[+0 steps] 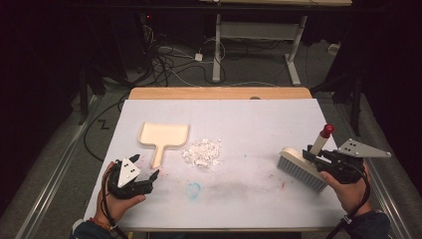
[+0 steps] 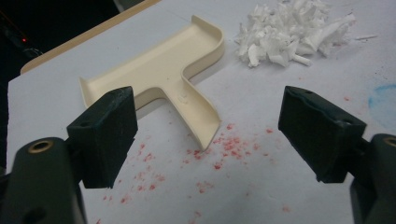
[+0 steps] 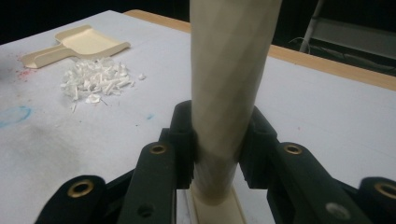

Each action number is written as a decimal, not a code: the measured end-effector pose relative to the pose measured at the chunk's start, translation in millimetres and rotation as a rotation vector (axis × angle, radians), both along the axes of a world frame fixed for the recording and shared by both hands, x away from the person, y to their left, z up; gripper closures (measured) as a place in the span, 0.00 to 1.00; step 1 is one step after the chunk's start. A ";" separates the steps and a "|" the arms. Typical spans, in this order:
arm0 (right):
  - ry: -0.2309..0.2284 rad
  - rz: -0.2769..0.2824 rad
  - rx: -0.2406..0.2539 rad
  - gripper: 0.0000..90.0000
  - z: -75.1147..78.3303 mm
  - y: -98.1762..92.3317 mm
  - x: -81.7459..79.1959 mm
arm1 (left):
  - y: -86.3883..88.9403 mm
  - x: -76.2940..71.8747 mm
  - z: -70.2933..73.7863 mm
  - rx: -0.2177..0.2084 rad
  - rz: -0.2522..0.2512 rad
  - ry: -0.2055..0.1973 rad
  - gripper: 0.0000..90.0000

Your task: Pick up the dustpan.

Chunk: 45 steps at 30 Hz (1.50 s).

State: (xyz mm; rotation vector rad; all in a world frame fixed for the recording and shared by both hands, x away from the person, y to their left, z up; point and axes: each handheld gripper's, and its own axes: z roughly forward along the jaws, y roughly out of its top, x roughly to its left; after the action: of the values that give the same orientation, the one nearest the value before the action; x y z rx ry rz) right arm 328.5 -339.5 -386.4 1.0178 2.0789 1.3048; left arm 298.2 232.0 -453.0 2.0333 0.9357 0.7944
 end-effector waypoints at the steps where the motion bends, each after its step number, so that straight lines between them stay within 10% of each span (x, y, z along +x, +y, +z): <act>1: -0.001 -0.007 0.002 0.79 1.7 -1.5 -1.7 | 0.1 0.7 0.0 0.003 0.001 0.004 0.22; 15: -0.002 -0.025 -0.007 0.79 2.0 -4.2 -0.8 | -0.4 1.4 -3.5 0.032 0.003 0.013 0.22; 26: 0.010 -0.023 -0.017 0.79 -0.1 -1.5 0.6 | 6.4 9.6 1.7 -0.042 0.170 0.138 0.24; 36: 0.012 -0.028 -0.019 0.79 -0.4 -1.1 3.5 | -11.0 52.2 -7.1 -0.055 0.243 0.304 0.24; 45: 0.010 -0.038 -0.010 0.79 0.4 -2.3 3.3 | -26.7 87.0 -23.1 -0.043 0.250 0.368 0.27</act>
State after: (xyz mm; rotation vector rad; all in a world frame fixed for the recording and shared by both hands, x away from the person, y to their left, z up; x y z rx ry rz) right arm 331.8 -341.9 -386.1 1.0559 2.0619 1.2716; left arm 385.2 205.4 -476.1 2.0888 1.4224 0.5269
